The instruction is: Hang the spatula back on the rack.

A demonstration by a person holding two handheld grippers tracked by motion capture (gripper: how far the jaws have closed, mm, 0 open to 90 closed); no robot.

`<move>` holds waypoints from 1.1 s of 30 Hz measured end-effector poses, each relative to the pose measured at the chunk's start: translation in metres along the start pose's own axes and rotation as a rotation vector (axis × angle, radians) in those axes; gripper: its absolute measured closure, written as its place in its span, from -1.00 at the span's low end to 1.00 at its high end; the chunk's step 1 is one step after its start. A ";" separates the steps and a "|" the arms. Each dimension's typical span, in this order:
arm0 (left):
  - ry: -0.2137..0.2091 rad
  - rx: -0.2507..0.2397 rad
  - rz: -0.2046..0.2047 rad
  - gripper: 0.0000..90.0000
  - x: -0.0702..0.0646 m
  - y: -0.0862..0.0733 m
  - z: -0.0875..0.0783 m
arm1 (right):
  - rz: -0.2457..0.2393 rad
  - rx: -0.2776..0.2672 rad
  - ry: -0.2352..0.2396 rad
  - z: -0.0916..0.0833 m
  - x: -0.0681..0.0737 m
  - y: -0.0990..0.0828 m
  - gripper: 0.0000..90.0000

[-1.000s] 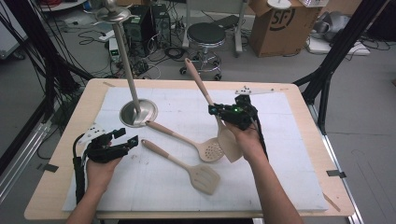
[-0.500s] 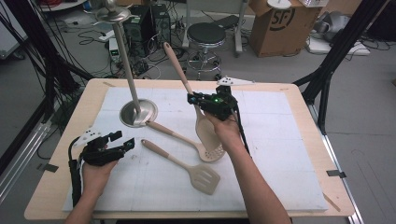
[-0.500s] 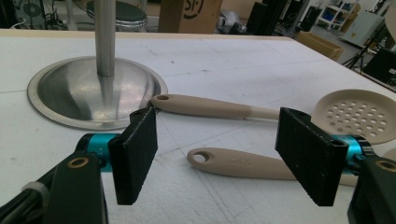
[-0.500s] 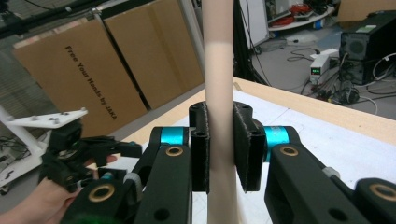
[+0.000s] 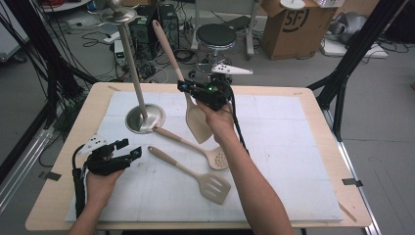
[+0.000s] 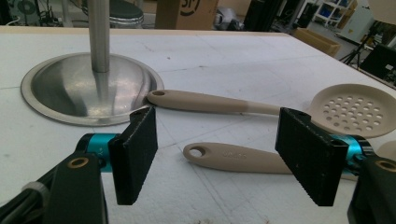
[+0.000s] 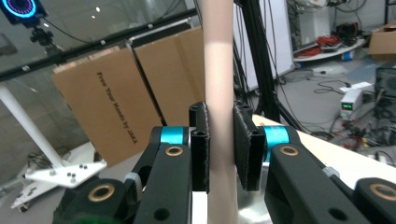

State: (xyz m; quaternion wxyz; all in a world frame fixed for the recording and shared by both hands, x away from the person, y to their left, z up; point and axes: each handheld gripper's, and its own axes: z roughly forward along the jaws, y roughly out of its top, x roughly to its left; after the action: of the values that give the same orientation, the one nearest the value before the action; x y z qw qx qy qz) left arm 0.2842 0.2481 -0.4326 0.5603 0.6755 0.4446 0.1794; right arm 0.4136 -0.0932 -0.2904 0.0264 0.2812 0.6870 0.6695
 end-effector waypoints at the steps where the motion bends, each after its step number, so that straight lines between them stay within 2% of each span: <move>1: 0.003 0.000 0.002 -0.33 0.001 0.000 0.000 | 0.005 -0.006 0.006 0.003 -0.001 0.001 0.75; 3: 0.003 -0.001 -0.001 -0.33 0.001 0.000 -0.002 | 0.017 -0.023 0.022 0.008 -0.004 0.002 0.75; 6: 0.004 -0.007 -0.008 -0.33 0.002 0.000 -0.003 | 0.037 -0.022 0.044 0.015 -0.006 0.004 0.75; 16: 0.005 -0.010 -0.008 -0.33 0.003 0.000 -0.004 | 0.034 -0.028 0.057 0.022 -0.006 0.012 0.75; 22: 0.005 -0.010 -0.009 -0.33 0.003 0.000 -0.005 | 0.064 -0.016 0.072 0.027 -0.012 0.009 0.75; 30: 0.005 -0.014 -0.011 -0.33 0.002 0.000 -0.005 | 0.107 -0.005 0.144 0.035 -0.015 0.004 0.75; 33: 0.005 -0.015 -0.011 -0.33 0.002 0.000 -0.005 | 0.101 0.012 0.157 0.039 -0.012 0.001 0.75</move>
State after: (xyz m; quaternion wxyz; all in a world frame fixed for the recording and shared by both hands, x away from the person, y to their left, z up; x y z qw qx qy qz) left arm 0.2818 0.2528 -0.4315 0.5651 0.6684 0.4485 0.1812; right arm 0.4404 -0.0633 -0.2976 -0.0632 0.2622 0.6757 0.6861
